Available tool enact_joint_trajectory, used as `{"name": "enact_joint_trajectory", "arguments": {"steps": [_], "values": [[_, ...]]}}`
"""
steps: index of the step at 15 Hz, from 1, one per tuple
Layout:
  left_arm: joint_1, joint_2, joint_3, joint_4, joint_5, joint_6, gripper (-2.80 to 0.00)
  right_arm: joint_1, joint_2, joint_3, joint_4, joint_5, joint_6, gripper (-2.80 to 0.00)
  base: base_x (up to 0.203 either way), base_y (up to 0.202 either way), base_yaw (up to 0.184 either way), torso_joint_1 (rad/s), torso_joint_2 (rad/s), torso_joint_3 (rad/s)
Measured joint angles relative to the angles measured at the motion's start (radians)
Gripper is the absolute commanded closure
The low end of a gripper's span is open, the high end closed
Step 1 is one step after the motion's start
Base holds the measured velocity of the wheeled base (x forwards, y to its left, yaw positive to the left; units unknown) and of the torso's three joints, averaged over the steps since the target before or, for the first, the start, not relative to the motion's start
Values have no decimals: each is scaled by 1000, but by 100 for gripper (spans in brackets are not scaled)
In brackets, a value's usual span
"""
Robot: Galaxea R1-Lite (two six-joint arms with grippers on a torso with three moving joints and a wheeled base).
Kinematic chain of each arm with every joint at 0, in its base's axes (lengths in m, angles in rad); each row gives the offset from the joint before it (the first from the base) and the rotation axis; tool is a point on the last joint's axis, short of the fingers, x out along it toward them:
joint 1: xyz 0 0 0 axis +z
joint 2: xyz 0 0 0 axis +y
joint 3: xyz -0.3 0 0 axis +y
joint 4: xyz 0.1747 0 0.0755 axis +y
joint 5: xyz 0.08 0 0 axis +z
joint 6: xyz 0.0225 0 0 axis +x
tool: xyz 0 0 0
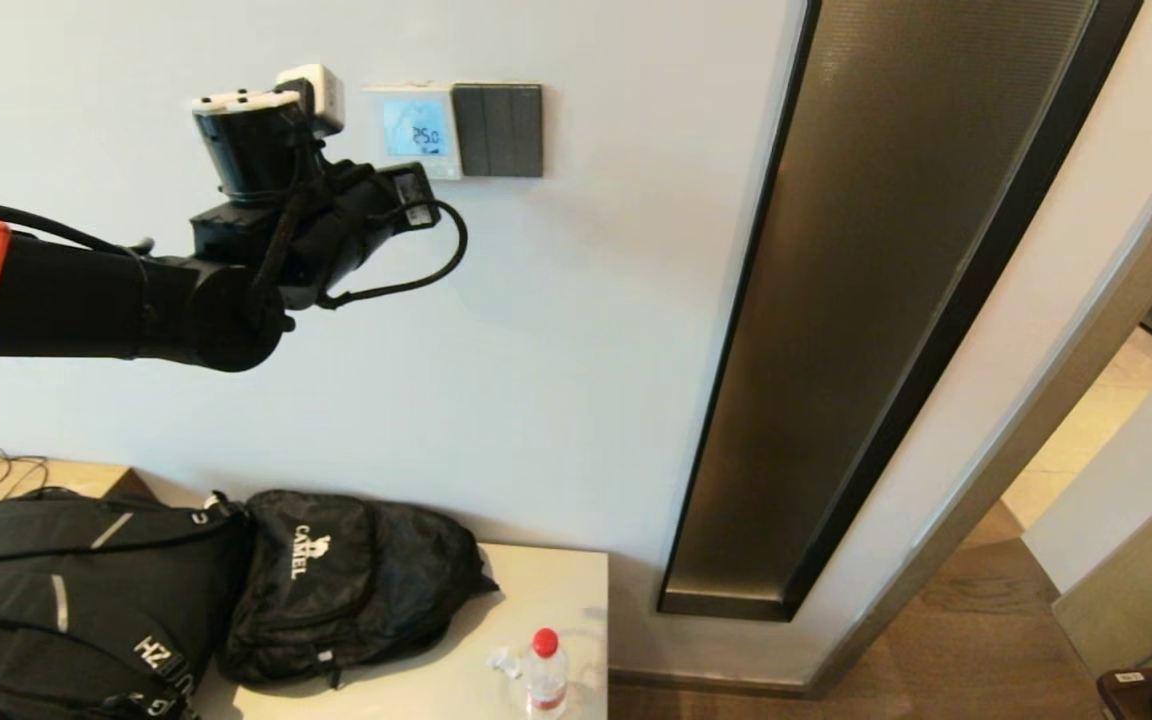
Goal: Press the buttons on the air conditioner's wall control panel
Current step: Turn on the central air conditioner, then press the temperature decrease button
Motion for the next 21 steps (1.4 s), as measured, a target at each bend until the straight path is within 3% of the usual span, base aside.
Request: {"name": "enact_joint_trajectory", "arguments": {"steps": [7, 21], "values": [[32, 15, -14, 3, -27, 0, 0, -1, 0, 0, 0, 0, 0, 0, 0, 0, 0, 0, 0, 0], [52, 120, -176, 57, -28, 1, 0, -1, 0, 0, 0, 0, 0, 0, 0, 0, 0, 0, 0, 0]]}}
